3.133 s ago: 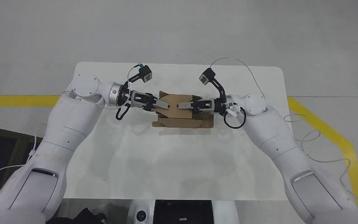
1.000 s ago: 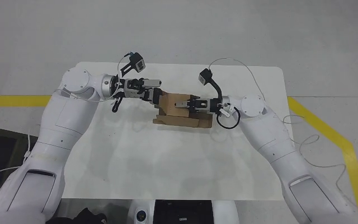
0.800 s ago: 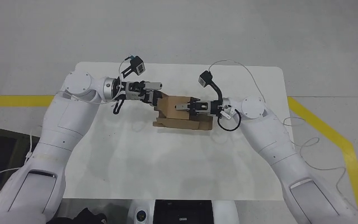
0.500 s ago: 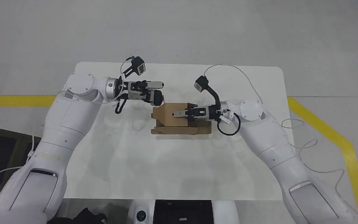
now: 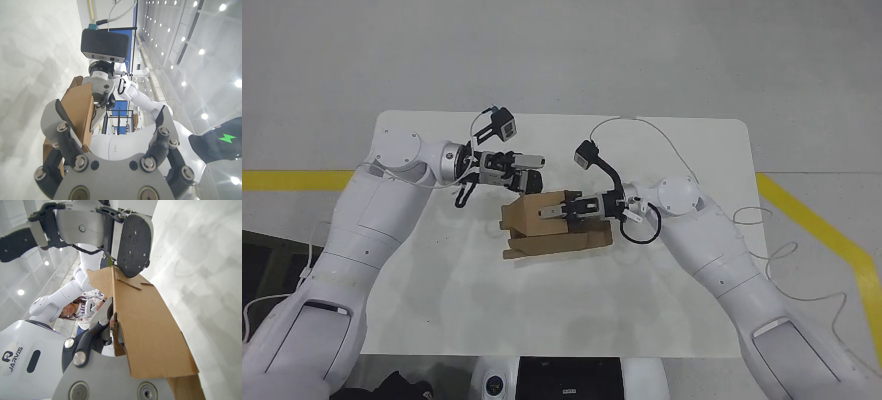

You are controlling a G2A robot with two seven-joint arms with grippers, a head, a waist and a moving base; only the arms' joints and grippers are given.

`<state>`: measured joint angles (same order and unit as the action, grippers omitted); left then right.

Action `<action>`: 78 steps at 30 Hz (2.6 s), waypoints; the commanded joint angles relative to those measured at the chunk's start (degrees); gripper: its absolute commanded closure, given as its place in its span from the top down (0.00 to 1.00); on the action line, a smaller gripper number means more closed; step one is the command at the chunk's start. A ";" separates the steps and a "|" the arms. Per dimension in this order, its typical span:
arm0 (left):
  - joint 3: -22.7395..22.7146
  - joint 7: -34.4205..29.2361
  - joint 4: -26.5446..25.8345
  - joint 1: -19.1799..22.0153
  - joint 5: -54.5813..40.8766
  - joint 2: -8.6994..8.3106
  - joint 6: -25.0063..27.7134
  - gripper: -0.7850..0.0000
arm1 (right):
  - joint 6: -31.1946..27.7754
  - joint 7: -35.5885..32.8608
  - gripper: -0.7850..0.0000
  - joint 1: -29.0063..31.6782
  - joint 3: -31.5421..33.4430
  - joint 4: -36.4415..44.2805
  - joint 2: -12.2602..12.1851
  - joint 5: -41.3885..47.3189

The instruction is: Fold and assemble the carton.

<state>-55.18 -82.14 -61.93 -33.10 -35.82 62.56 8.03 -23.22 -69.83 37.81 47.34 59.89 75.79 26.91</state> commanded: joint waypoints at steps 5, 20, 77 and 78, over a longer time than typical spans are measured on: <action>-1.27 2.72 1.74 0.28 0.86 -0.11 1.16 1.00 | -0.87 0.05 0.00 -0.54 0.63 -1.44 0.16 0.50; -4.79 3.83 -3.46 -2.65 3.50 -1.45 1.35 1.00 | 0.33 8.86 0.00 0.59 5.29 -1.10 -0.82 -2.10; -3.06 0.93 -6.07 -3.28 1.54 -0.55 -2.19 1.00 | 1.16 21.41 0.00 4.39 7.56 5.33 -0.14 -10.20; -3.15 0.89 -6.10 -3.33 1.45 -0.56 -2.23 1.00 | 1.17 21.44 0.00 4.38 7.53 5.22 -0.10 -10.17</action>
<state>-58.23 -81.21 -68.02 -36.37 -34.25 62.01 5.88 -22.03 -48.44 42.21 54.90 65.22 75.65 16.74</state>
